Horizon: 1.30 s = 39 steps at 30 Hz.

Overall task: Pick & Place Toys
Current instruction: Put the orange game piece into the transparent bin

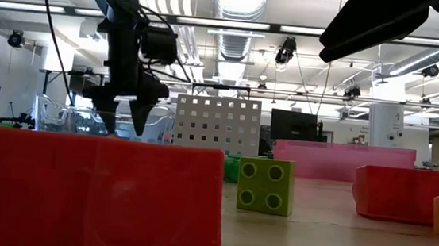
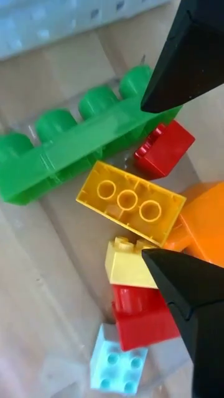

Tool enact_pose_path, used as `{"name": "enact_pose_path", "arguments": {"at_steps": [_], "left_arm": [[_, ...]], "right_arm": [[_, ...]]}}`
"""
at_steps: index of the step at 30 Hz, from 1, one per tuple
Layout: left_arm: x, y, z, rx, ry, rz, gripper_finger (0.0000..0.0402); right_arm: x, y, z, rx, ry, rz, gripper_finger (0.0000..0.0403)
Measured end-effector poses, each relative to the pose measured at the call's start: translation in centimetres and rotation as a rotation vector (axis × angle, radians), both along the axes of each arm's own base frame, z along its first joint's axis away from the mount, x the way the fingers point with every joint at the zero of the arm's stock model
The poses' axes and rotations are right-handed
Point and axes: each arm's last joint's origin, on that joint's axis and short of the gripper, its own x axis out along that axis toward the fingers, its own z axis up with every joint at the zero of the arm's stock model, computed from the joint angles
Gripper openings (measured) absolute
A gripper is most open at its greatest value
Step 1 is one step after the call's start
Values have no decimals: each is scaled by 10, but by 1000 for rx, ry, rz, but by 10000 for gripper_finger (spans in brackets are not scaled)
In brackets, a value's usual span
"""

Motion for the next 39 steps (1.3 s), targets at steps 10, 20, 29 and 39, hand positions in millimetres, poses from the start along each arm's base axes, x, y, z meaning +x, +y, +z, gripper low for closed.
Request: {"name": "enact_pose_path", "arguments": {"at_steps": [10, 20, 29, 39], "left_arm": [[16, -30, 45, 142, -76, -127, 377], [42, -109, 58, 177, -220, -436, 378], [58, -153, 67, 200, -413, -568, 378], [60, -169, 70, 200, -473, -611, 378]], "right_arm": [[0, 0, -1, 66, -3, -32, 280], [-6, 6, -6, 216, 242, 171, 280], [-15, 10, -9, 464, 289, -55, 280], [-30, 29, -12, 742, 325, -339, 280]]}}
